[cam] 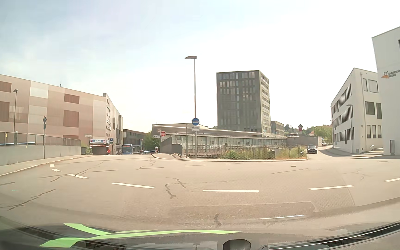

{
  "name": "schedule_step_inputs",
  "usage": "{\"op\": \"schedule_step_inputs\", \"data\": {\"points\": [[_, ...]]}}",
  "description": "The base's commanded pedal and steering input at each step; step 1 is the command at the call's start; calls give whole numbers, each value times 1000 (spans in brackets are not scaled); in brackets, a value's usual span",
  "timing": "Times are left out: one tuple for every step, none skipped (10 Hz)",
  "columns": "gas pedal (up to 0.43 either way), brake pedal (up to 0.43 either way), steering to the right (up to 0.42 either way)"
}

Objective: Follow the waypoints while adhering to traffic rules and regulations

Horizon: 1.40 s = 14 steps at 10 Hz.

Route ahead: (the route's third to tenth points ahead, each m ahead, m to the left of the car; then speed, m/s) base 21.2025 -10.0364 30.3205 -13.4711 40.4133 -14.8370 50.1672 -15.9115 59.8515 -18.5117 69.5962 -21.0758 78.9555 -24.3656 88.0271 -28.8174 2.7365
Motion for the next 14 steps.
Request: {"op": "schedule_step_inputs", "data": {"points": [[118, 0, 294], [118, 0, 303], [118, 0, 315], [118, 0, 331], [118, 0, 338], [118, 0, 338], [118, 0, 338], [118, 0, 338], [118, 0, 338], [118, 0, 338], [118, 0, 338], [118, 0, 338], [118, 0, 337], [118, 0, 334]]}}
